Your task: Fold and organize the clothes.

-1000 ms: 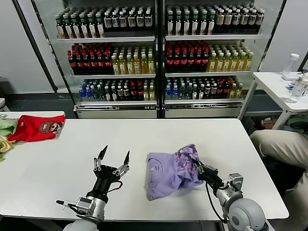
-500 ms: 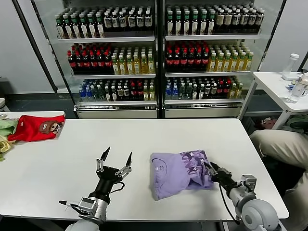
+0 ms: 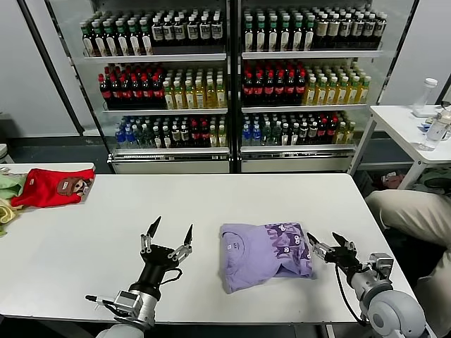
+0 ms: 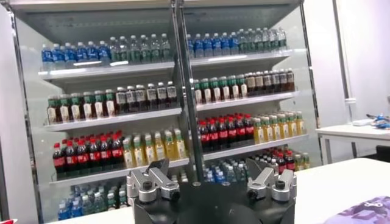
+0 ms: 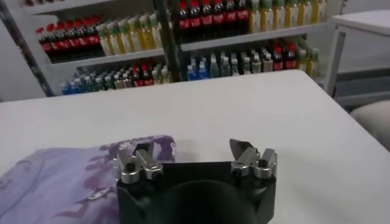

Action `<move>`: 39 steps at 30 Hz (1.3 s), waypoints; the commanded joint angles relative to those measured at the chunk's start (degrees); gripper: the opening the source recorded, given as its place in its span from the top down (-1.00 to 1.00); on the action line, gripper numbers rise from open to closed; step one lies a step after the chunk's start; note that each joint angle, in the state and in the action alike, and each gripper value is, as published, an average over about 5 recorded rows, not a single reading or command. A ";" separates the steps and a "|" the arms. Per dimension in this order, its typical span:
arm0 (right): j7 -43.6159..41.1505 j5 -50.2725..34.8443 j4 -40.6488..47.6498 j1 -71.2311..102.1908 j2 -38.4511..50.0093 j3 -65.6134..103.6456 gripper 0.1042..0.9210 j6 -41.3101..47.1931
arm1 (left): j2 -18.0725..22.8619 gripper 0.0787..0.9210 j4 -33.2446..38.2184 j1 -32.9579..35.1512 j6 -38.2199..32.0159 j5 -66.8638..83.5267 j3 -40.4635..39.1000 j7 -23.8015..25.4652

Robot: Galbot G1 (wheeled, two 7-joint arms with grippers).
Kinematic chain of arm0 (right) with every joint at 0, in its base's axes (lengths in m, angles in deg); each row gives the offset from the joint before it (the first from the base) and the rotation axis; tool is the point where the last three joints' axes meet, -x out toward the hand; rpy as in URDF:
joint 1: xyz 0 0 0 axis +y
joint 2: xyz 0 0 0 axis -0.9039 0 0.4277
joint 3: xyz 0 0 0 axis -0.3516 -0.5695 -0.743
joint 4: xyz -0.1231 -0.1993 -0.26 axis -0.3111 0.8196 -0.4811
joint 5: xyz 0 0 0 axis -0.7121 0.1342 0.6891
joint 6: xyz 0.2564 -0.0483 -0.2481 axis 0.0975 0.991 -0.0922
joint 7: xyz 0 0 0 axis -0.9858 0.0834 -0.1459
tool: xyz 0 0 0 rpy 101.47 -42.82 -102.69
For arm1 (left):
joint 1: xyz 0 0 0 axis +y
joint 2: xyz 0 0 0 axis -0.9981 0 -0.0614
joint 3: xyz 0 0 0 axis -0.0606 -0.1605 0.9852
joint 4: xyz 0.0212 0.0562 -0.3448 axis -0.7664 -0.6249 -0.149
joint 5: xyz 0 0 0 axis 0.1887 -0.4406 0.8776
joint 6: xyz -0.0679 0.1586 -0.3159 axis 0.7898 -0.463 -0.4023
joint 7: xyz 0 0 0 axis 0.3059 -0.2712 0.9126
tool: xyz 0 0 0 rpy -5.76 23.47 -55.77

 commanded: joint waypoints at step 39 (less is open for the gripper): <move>-0.66 36.59 1.64 -6.16 -3.93 1.52 -0.76 -11.16 | 1.00 -0.77 -9.71 -10.77 -9.39 -1.48 9.21 6.71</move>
